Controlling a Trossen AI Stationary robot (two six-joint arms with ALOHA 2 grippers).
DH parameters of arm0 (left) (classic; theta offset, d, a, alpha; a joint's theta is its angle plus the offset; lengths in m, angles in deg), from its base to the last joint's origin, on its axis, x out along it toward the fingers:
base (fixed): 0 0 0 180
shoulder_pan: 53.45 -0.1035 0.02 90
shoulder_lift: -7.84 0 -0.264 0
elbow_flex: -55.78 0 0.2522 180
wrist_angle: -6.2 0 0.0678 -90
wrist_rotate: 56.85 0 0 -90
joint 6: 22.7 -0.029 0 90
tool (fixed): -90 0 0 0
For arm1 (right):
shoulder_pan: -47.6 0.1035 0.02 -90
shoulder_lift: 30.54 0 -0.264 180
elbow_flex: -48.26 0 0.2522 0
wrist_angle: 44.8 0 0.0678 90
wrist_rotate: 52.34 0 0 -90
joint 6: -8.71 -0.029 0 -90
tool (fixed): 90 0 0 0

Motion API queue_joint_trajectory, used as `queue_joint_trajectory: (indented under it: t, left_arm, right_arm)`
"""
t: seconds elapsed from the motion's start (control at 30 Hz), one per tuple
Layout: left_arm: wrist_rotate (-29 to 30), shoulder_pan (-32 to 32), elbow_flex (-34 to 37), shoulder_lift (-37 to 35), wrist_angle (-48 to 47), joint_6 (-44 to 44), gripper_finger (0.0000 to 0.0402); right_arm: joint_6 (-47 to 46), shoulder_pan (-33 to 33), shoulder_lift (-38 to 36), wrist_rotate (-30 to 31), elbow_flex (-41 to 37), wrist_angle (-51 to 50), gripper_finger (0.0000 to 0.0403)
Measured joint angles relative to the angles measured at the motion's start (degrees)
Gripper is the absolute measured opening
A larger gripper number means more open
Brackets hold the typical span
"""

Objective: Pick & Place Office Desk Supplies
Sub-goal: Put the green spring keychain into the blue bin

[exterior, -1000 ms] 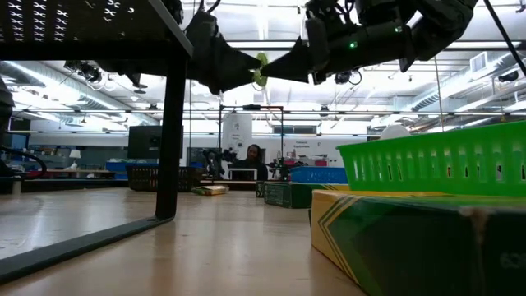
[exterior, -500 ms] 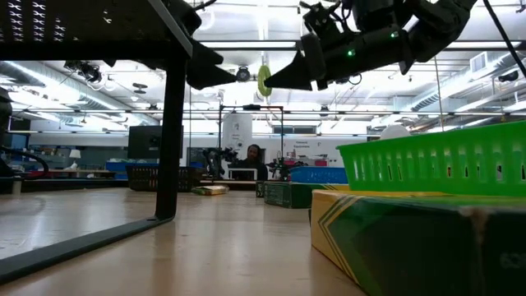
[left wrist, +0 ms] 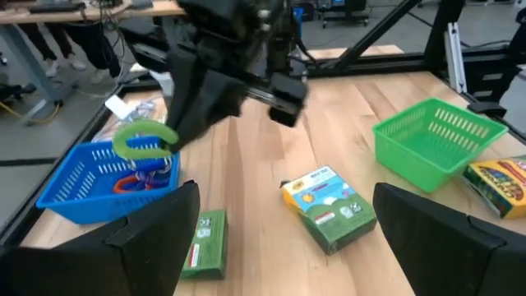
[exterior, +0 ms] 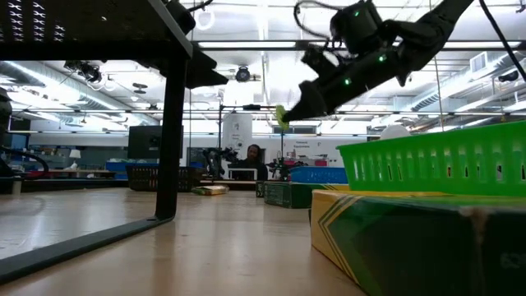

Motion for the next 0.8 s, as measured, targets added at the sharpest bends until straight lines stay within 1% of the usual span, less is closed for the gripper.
queue_joint_trajectory:
  t: [0.27, 0.47, 0.6, 0.73, 0.8]
  left_arm:
    - [2.25, -0.10, 0.00, 0.00, -1.19, -0.12, 0.0369]
    - [3.02, -0.10, 0.00, 0.00, -1.72, -0.35, 0.0368]
    - [3.02, -0.10, 0.00, 0.00, -1.72, -0.20, 0.0368]
    - [3.02, -0.10, 0.00, 0.00, -1.72, -0.09, 0.0368]
    - [3.03, -0.10, 0.00, 0.00, -1.72, -0.05, 0.0368]
  right_arm:
    - [-4.16, -5.25, 0.00, 0.13, 0.00, -8.94, 0.0008]
    - [-6.36, -9.43, 0.00, -3.08, 0.00, -14.89, 0.0008]
    - [-6.52, -11.67, 0.00, -3.56, 0.00, -19.15, 0.0008]
    - [-7.90, -13.32, 0.00, -8.27, 0.00, -22.26, 0.0008]
    - [-8.01, -13.68, 0.00, -9.46, 0.00, -23.53, 0.0008]
